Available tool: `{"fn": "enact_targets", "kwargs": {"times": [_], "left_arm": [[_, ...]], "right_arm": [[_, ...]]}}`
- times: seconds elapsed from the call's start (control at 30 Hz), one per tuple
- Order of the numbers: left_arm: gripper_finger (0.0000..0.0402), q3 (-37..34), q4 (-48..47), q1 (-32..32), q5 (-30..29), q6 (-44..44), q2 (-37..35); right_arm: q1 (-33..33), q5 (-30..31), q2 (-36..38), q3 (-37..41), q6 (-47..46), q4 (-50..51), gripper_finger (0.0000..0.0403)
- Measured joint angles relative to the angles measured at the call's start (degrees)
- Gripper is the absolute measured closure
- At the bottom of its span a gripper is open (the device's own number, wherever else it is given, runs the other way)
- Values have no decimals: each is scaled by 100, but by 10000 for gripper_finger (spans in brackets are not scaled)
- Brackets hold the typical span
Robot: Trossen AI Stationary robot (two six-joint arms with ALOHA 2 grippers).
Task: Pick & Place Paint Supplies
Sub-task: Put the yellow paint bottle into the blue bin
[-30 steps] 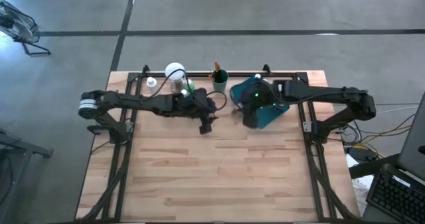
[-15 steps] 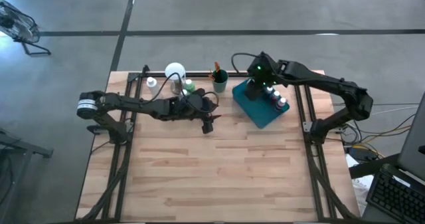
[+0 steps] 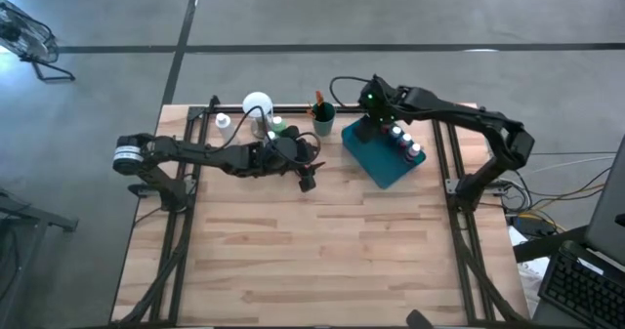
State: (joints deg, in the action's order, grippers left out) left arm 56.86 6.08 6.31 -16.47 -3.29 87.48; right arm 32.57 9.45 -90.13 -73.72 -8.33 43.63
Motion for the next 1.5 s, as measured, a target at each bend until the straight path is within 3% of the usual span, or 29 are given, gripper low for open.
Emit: {"fn": "enact_targets", "kwargs": {"times": [0.37, 0.57, 0.73, 1.1, 1.37, 1.5], "left_arm": [[188, 2, -6, 0, 2, 22, 0], [188, 2, -7, 0, 2, 22, 0], [188, 2, -8, 0, 2, 24, 0], [188, 3, -45, -2, 4, -4, -9], [188, -1082, 1850, -60, 90, -287, -548], [188, -1546, 2317, -42, 73, -281, -874]], "right_arm": [[486, -1145, -74, 0, 1718, -198, 287], [757, -1384, -75, 0, 2891, -43, 287], [936, -2171, -77, 0, 3735, -97, 287], [1030, -2416, -81, 11, 5131, -99, 287], [1118, -2450, -537, 44, 5617, -29, 287], [1137, -2455, -750, 44, 5758, -22, 287]]}}
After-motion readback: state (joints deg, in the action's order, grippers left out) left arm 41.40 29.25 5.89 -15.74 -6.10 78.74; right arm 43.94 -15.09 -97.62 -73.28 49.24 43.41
